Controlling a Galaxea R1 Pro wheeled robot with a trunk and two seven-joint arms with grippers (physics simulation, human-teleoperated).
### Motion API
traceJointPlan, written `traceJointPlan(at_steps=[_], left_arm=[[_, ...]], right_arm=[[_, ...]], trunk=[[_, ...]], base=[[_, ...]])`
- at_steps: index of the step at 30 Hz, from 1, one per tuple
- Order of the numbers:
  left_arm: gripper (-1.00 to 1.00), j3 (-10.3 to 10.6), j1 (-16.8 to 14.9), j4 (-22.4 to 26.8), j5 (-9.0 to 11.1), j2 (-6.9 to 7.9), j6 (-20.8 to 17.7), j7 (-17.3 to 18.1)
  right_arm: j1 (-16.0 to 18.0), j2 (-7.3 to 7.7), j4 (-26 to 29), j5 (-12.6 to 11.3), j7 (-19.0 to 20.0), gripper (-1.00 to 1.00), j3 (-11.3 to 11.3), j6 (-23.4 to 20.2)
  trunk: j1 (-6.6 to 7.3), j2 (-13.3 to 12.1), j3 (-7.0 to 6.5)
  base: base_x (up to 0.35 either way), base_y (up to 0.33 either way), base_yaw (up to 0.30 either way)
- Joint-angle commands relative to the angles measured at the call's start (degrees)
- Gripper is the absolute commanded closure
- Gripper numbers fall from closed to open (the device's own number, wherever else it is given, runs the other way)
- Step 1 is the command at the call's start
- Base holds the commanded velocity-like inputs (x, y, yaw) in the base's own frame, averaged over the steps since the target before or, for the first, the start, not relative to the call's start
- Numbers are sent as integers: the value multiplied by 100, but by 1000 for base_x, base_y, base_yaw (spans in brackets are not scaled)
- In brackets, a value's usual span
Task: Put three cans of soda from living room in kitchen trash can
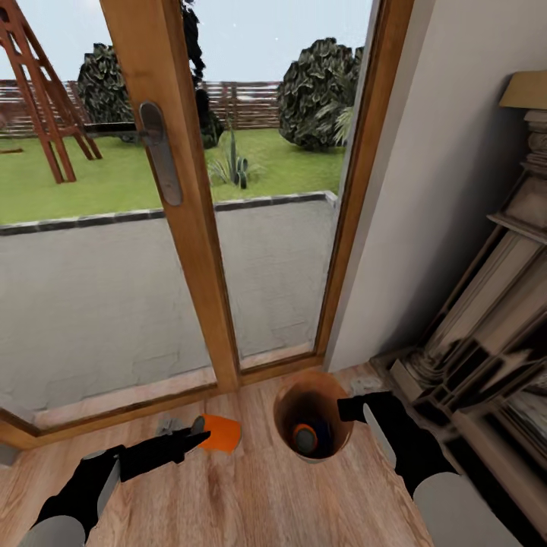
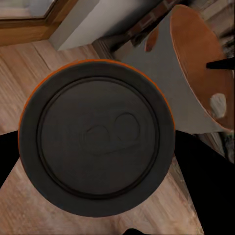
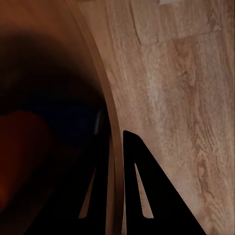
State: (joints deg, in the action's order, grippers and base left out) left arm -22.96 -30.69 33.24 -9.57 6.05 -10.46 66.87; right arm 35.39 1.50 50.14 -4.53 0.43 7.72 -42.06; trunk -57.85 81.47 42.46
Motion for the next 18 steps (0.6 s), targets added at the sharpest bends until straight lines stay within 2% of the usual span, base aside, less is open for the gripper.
traceJointPlan(at_steps=[1,3,9,11,13,18], left_arm=[[100,-46,2,93,-5,0,-93,142],[100,-183,2,207,-5,1,-286,557],[100,-261,2,512,-9,1,-895,1065],[100,-269,2,724,-8,1,-1274,1413],[100,-270,2,780,-7,1,-1456,1645],[100,-275,2,802,-2,-2,-1541,1780]], right_arm=[[3,-14,-38,-66,32,100,11,36],[3,-29,-89,-65,29,100,45,74],[3,-35,-127,-63,29,100,64,97],[3,-36,-147,-63,29,100,69,100],[9,-53,-278,-61,30,100,71,121],[39,-104,-607,-50,28,100,71,444]], trunk=[[0,0,-1],[0,0,-1],[0,0,-1],[0,0,-1],[0,0,-1],[0,0,-1]], base=[[0,0,0],[0,0,0],[0,0,0],[0,0,0],[0,0,0],[0,0,0]])
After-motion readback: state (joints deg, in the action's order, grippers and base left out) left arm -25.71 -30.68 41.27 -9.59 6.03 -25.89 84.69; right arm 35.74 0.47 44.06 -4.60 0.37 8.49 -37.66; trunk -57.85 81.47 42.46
